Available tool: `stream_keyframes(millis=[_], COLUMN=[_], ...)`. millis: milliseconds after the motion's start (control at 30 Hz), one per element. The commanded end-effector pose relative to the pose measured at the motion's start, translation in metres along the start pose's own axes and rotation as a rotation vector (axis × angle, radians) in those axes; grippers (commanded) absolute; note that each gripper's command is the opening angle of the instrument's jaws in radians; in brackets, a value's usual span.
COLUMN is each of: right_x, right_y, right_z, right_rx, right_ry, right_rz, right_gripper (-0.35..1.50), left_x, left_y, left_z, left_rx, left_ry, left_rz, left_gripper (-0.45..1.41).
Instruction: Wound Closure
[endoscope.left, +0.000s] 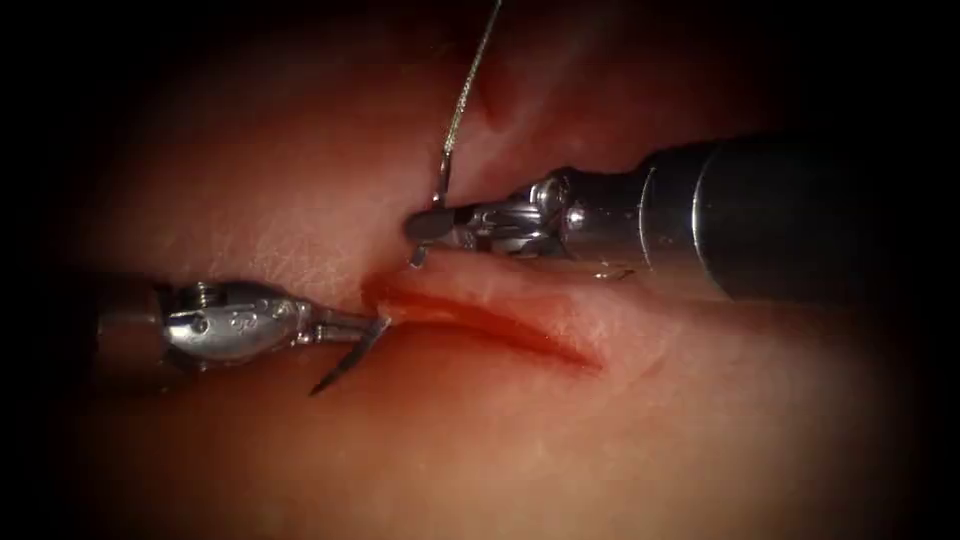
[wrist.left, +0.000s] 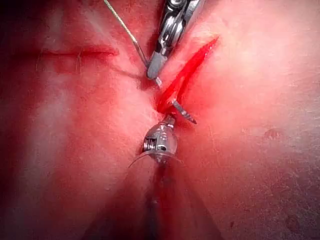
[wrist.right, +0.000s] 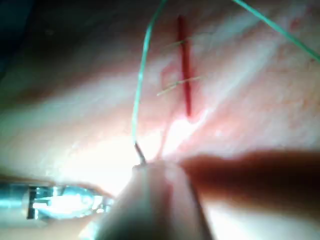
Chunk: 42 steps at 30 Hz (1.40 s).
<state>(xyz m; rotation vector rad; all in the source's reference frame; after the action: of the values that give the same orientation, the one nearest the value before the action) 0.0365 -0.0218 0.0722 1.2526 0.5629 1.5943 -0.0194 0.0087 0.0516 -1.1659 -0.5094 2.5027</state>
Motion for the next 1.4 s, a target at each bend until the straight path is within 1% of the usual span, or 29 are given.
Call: stream_keyframes(millis=[33, 67, 167, 233, 267, 300, 333, 367, 400, 433, 467, 500, 567, 633, 700, 733, 800, 867, 900, 933, 967, 1000, 1100, 1133, 1200, 1267, 1400], right_x=[0.0001, -0.0003, -0.0003, 0.0006, 0.001, 0.0013, 0.0018, 0.0023, 0.0027, 0.0029, 0.0031, 0.0034, 0.0038, 0.0042, 0.0045, 0.0047, 0.0046, 0.0043, 0.0041, 0.0039, 0.0038, 0.0037, 0.0036, 0.0035, 0.0034, 0.0033, 0.0033], right_y=[-0.0001, -0.0003, -0.0006, -0.0009, -0.0009, -0.0009, -0.0007, -0.0005, -0.0003, -0.0002, -0.0001, 0.0001, 0.0002, 0.0004, 0.0005, 0.0007, 0.001, 0.0012, 0.0014, 0.0015, 0.0016, 0.0018, 0.0021, 0.0022, 0.0022, 0.0022, 0.0021], right_z=[0.0008, 0.0009, 0.0011, 0.001, 0.0009, 0.0008, 0.0006, 0.0003, 0.0001, -0.0001, -0.0002, -0.0004, -0.0007, -0.001, -0.0014, -0.0021, -0.0029, -0.0036, -0.0045, -0.0049, -0.0052, -0.0056, -0.0063, -0.0064, -0.0064, -0.0064, -0.0063], right_rx=[0.012, 0.019, 0.035, 0.098, 0.109, 0.113, 0.121, 0.138, 0.138, 0.132, 0.128, 0.117, 0.1, 0.066, 0.049, 0.03, 0.019, -0.001, -0.004, -0.001, 0.001, 0.003, 0.005, 0.005, 0.006, 0.005, 0.004], right_ry=[-0.005, -0.012, -0.013, 0.073, 0.098, 0.12, 0.137, 0.155, 0.162, 0.168, 0.177, 0.189, 0.201, 0.202, 0.196, 0.185, 0.175, 0.157, 0.134, 0.129, 0.126, 0.123, 0.118, 0.116, 0.116, 0.116, 0.116], right_rz=[0.006, 0.015, 0.015, 0.019, 0.01, -0.023, -0.049, -0.118, -0.195, -0.271, -0.335, -0.446, -0.587, -0.721, -0.766, -0.813, -0.861, -0.886, -0.9, -0.907, -0.908, -0.915, -0.93, -0.937, -0.943, -0.961, -0.967], right_gripper=[-0.35, -0.35, -0.35, -0.35, -0.33, 0.0, 0.47, 0.89, 1.01, 1.08, 1.08, 1.08, 1.11, 1.21, 1.24, 1.28, 1.28, 1.28, 1.28, 1.28, 1.28, 1.26, 1.24, 1.24, 1.24, 1.24, 1.24], left_x=[-0.0002, -0.0002, -0.0002, -0.0002, -0.0002, -0.0002, -0.0002, -0.0002, -0.0002, -0.0002, -0.0002, -0.0002, -0.0002, -0.0002, -0.0001, 0.0, 0.0, 0.0, 0.0, 0.0, -0.0001, -0.0002, -0.0001, 0.0004, 0.0009, 0.0013, 0.0016], left_y=[-0.0002, -0.0002, -0.0002, -0.0001, -0.0001, -0.0001, -0.0001, -0.0001, -0.0001, -0.0001, -0.0001, -0.0001, -0.0001, -0.0001, -0.0001, 0.0001, 0.0004, 0.0007, 0.0011, 0.0013, 0.0015, 0.0019, 0.0027, 0.0028, 0.0026, 0.0025, 0.0024], left_z=[0.0008, 0.0008, 0.0008, 0.0008, 0.0008, 0.0008, 0.0008, 0.0007, 0.0007, 0.0007, 0.0007, 0.0007, 0.0007, 0.0007, 0.0006, 0.0003, -0.0002, -0.0007, -0.0015, -0.0018, -0.0022, -0.0027, -0.0033, -0.0035, -0.0035, -0.0032, -0.0026], left_rx=[0.0, 0.0, 0.0, 0.0, 0.0, 0.0, 0.0, -0.001, 0.0, -0.001, -0.001, -0.001, 0.0, 0.001, 0.001, 0.001, 0.0, 0.003, 0.009, 0.017, 0.025, 0.038, 0.072, 0.088, 0.092, 0.097, 0.096], left_ry=[0.001, 0.001, 0.001, 0.001, 0.001, 0.001, 0.001, 0.001, 0.001, 0.001, 0.001, 0.001, 0.002, 0.002, 0.003, 0.005, 0.007, 0.022, 0.083, 0.123, 0.162, 0.222, 0.324, 0.367, 0.389, 0.409, 0.41], left_rz=[0.001, 0.001, 0.001, 0.001, 0.001, 0.007, 0.007, 0.007, 0.013, 0.013, 0.013, 0.013, 0.025, 0.03, 0.048, 0.082, 0.135, 0.182, 0.262, 0.295, 0.318, 0.344, 0.411, 0.445, 0.458, 0.48, 0.488], left_gripper=[-0.37, -0.37, -0.37, -0.37, -0.37, -0.37, -0.37, -0.37, -0.37, -0.37, -0.37, -0.37, -0.37, -0.35, -0.33, -0.28, -0.18, -0.06, 0.1, 0.24, 0.27, 0.29, 0.41, 0.47, 0.52, 0.62, 0.64])
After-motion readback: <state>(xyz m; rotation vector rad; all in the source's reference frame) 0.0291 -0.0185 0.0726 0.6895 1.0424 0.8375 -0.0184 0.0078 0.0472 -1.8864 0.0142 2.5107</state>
